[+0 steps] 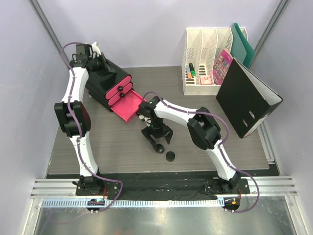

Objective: Organize the makeup

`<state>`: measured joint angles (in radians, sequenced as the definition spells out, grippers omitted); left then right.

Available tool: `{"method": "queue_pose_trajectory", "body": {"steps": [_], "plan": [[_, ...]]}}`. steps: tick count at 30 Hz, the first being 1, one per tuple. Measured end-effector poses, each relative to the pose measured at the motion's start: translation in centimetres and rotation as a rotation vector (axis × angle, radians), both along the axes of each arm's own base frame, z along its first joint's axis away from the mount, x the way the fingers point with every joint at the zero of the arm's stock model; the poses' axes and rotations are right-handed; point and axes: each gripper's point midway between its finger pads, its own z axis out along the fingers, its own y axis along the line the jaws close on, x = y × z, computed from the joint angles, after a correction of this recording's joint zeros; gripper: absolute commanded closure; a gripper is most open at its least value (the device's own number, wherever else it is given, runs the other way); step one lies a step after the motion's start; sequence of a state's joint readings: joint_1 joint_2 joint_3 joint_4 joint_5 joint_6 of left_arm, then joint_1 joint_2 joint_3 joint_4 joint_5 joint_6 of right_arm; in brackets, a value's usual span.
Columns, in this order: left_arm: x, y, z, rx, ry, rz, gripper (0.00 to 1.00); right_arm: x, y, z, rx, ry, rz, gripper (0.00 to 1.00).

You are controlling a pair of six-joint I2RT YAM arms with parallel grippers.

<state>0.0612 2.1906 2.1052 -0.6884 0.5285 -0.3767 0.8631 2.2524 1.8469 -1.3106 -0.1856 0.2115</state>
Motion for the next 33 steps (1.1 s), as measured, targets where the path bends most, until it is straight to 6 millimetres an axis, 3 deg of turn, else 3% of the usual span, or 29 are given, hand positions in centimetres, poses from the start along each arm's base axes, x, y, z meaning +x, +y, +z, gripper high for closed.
{"method": "queue_pose_trajectory", "body": {"steps": [6,11,16,24,29,33], "plan": [[0.0,-0.1,-0.1,-0.003,-0.002,-0.003,1.0,-1.1,1.0,-0.1,0.009,-0.003,0.04,0.23],[0.0,0.0,-0.1,-0.005,-0.005,-0.004,1.0,-2.2,1.3,-0.5,0.005,0.004,0.07,0.38],[0.0,0.0,-0.1,-0.005,-0.007,-0.004,1.0,-3.4,1.5,-1.2,0.0,0.025,0.097,0.38],[0.0,0.0,-0.1,-0.005,-0.008,-0.004,1.0,-3.4,1.6,-2.4,-0.018,0.016,0.132,0.41],[0.0,0.0,-0.1,-0.004,-0.013,-0.004,1.0,-2.7,1.3,-2.5,-0.06,-0.013,0.145,0.74],[0.0,0.0,-0.1,-0.004,-0.014,-0.004,1.0,-0.9,2.1,-2.5,-0.044,-0.094,0.166,0.83]]}}
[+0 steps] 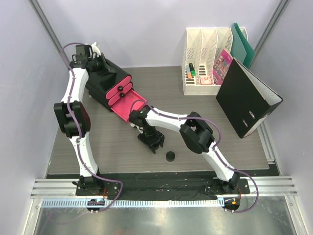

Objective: Organize the makeup

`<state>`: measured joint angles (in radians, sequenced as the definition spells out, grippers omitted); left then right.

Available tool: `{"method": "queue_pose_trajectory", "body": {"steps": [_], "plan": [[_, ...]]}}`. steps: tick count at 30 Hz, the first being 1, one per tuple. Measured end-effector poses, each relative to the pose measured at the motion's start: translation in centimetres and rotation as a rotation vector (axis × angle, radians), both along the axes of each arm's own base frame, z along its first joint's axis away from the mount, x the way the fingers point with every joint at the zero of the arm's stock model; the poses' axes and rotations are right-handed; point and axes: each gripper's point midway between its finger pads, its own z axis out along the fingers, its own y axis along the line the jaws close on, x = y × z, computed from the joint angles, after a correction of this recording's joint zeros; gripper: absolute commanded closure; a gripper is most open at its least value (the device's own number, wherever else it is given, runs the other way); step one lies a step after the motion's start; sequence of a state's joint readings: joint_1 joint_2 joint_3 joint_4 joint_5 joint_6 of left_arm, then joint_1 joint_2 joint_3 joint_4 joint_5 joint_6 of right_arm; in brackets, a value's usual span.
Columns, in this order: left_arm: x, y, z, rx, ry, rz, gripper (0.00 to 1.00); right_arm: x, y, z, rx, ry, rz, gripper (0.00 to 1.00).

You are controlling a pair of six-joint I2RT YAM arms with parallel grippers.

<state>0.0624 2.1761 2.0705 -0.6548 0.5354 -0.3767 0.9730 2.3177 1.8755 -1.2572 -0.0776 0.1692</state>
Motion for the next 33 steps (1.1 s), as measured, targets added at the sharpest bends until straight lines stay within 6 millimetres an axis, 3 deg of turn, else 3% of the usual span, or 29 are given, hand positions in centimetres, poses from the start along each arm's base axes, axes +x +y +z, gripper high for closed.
{"method": "queue_pose_trajectory", "body": {"steps": [12,21,24,33], "plan": [[0.0,0.0,0.1,0.0,0.002,0.0,1.0,7.6,1.8,1.4,0.082,-0.262,-0.041,0.89],[0.0,0.0,0.1,-0.001,0.016,0.0,1.0,16.1,5.5,8.1,0.292,-0.478,-0.132,0.9],[0.0,0.0,0.1,-0.002,0.022,0.0,1.0,18.6,6.4,9.5,0.353,-0.529,-0.163,0.9],[0.0,0.0,0.1,-0.003,0.032,-0.001,1.0,21.5,7.1,8.7,0.459,-0.507,-0.229,0.93]]}}
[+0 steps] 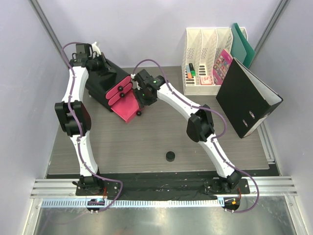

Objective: Organize the makeup

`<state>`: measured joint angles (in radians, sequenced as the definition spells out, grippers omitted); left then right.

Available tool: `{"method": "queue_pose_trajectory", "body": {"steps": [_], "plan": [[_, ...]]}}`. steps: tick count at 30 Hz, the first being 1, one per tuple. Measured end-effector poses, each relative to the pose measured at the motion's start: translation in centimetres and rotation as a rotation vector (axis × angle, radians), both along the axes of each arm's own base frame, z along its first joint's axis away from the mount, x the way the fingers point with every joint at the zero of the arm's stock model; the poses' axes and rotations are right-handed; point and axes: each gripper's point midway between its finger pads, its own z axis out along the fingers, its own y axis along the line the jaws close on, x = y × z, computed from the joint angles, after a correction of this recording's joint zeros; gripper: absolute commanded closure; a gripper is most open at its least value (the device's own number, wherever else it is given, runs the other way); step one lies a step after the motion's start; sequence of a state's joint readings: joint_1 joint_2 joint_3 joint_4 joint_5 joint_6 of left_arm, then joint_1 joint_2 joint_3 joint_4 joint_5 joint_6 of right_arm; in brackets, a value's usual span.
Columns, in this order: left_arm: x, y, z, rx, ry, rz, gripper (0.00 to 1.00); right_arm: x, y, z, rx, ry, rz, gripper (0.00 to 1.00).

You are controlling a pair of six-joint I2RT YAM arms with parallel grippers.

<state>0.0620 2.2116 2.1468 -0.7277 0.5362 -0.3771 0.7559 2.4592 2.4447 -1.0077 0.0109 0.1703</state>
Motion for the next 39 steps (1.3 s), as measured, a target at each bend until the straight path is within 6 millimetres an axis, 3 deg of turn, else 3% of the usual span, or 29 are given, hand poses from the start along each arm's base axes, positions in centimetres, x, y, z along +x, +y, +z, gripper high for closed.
{"method": "queue_pose_trajectory", "body": {"steps": [15,18,25,31,33,34,39], "plan": [[0.0,0.0,0.0,0.0,0.002,0.0,1.0,1.9,6.6,3.5,0.461,0.113,-0.057,0.99],[0.0,0.0,0.0,-0.001,0.002,0.0,1.0,2.8,6.7,2.8,0.527,0.178,-0.119,0.99],[0.0,0.0,0.0,-0.001,0.001,-0.001,1.0,3.9,5.4,-1.4,0.564,0.35,-0.284,0.99],[0.0,0.0,0.0,-0.003,0.001,-0.001,1.0,3.6,5.5,-1.3,0.61,0.444,-0.34,0.98],[0.0,0.0,0.0,-0.003,0.001,-0.001,1.0,3.3,5.7,-1.0,0.629,0.473,-0.344,0.89],[0.0,0.0,0.0,-0.003,0.001,-0.001,1.0,3.3,5.8,-0.9,0.637,0.486,-0.347,0.73],[0.0,0.0,0.0,-0.004,0.001,-0.001,1.0,2.9,6.0,-0.5,0.655,0.525,-0.351,0.42]]}}
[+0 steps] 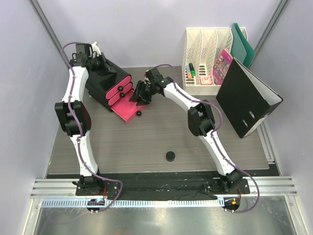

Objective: Organize the makeup

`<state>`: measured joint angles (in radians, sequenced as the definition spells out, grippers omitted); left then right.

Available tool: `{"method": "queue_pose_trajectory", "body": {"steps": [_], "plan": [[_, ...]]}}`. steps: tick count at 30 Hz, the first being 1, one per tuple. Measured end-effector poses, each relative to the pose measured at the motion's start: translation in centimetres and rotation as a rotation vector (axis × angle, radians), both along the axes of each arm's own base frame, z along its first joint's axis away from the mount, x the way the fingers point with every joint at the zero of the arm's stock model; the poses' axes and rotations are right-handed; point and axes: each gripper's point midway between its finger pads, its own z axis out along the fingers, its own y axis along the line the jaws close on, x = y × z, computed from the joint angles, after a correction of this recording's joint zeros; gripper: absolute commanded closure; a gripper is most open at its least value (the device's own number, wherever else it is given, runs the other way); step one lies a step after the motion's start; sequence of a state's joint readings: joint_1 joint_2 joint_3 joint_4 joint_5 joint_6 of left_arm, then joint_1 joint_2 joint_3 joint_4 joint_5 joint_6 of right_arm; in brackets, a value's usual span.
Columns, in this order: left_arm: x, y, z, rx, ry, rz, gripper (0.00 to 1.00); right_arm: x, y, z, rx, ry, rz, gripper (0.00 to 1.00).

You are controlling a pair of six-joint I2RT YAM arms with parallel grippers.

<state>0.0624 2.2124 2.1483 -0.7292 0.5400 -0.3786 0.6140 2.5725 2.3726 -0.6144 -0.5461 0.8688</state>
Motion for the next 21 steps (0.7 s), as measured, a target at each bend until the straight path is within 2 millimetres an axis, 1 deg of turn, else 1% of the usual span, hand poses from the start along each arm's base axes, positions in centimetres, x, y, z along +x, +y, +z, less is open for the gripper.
{"method": "queue_pose_trajectory", "body": {"steps": [8,17,21], "plan": [[-0.1,-0.3,0.0,-0.011,0.003,-0.008,1.0,0.0,0.0,0.0,0.002,0.003,0.0,0.37],[-0.2,-0.4,0.0,-0.018,0.006,-0.012,1.0,0.1,-0.1,0.0,-0.001,-0.004,0.002,0.37],[-0.4,-0.4,0.0,-0.021,0.007,-0.014,1.0,0.3,-1.0,0.0,-0.027,-0.032,0.004,0.36]]}}
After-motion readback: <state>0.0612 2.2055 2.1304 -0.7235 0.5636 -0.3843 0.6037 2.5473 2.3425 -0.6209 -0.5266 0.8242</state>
